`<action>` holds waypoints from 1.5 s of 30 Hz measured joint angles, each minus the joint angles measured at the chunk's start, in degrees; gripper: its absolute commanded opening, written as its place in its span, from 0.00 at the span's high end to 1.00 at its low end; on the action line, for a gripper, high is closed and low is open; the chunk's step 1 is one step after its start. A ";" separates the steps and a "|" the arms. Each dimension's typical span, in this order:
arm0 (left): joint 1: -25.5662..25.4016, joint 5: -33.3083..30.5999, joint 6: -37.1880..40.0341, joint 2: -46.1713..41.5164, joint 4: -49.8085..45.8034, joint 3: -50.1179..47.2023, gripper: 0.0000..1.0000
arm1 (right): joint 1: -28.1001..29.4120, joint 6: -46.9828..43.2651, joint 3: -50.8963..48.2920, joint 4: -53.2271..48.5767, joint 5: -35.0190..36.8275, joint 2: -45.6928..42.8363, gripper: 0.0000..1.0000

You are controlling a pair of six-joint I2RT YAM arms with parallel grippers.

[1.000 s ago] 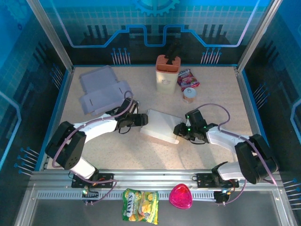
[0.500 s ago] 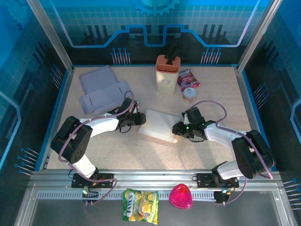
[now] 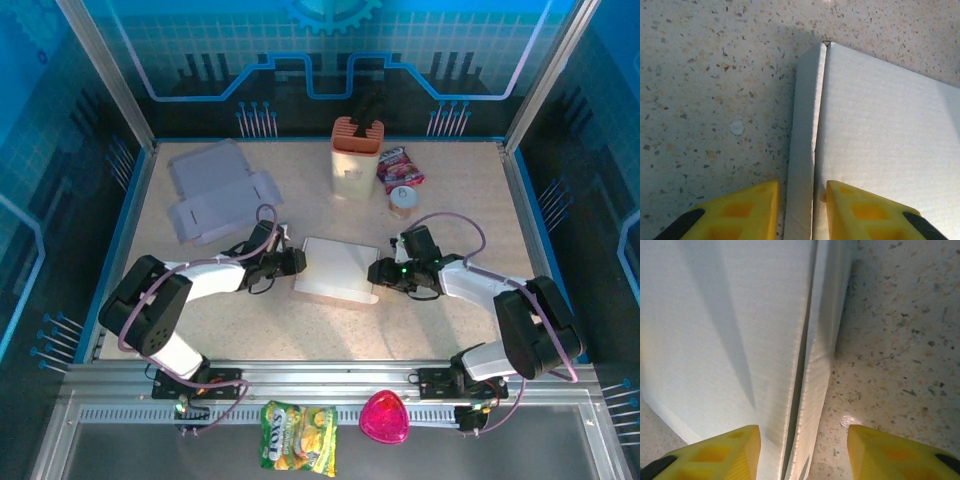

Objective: Fold the paper box

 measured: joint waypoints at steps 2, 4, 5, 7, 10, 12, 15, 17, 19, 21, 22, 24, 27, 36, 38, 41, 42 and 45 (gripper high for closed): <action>0.00 0.46 -0.74 -0.76 0.98 -1.25 0.72 | -0.63 -0.61 0.00 0.11 -1.11 -0.02 0.41; 0.00 0.83 -1.57 -1.64 1.81 -2.54 0.72 | -1.11 -1.07 0.00 0.50 -2.40 -0.02 0.38; 0.00 0.92 -2.01 -1.97 2.45 -3.19 0.72 | -1.31 -1.16 0.00 0.92 -3.08 -0.02 0.37; 0.00 1.09 -2.78 -2.16 3.82 -4.11 0.75 | -1.55 -1.53 0.00 1.81 -4.44 -0.02 0.35; 0.00 1.53 -3.43 -2.14 5.64 -4.79 0.78 | -1.95 -1.57 0.00 4.04 -6.75 0.50 0.33; 0.00 1.81 -4.07 -2.12 6.78 -5.31 0.79 | -2.27 -1.55 -0.02 5.33 -8.13 1.55 0.32; 0.00 1.88 -4.66 -2.01 8.57 -6.10 0.81 | -2.69 -1.55 -0.17 6.60 -9.55 2.58 0.31; 0.00 1.88 -4.94 -2.01 9.62 -6.64 0.82 | -2.99 -1.57 -0.39 7.10 -10.32 2.62 0.30; 0.00 1.86 -5.46 -2.01 10.49 -7.10 0.84 | -3.41 -1.57 -0.46 7.28 -11.06 2.62 0.30; 0.00 1.86 -5.75 -2.01 11.26 -7.45 0.85 | -3.93 -1.57 -0.50 7.58 -11.52 2.62 0.28; 0.00 1.86 -5.84 -2.01 11.65 -7.67 0.86 | -4.15 -1.57 -0.50 7.74 -11.82 2.62 0.27; 0.00 1.84 -5.92 -2.01 12.39 -8.04 0.87 | -4.35 -1.62 -0.61 8.20 -12.24 2.62 0.26; 0.00 1.84 -5.95 -2.01 13.49 -8.63 0.88 | -4.52 -1.70 -0.94 8.59 -12.70 2.62 0.24; 0.61 1.92 -7.26 -1.97 17.29 -10.54 0.95 | -4.57 -1.84 -1.55 9.64 -14.56 3.61 0.21; 1.03 2.10 -7.43 -1.97 17.90 -10.95 0.97 | -4.61 -1.84 -1.62 9.68 -15.06 3.72 0.21; 1.79 2.58 -7.45 -1.97 18.95 -11.61 0.97 | -4.61 -1.81 -1.64 10.32 -15.67 3.91 0.21; 2.05 2.91 -7.45 -1.97 19.26 -11.82 0.97 | -4.61 -1.77 -1.64 10.78 -16.04 4.11 0.21; 2.62 3.43 -7.45 -1.97 19.82 -12.11 0.98 | -4.61 -1.38 -1.64 12.66 -17.51 5.16 0.24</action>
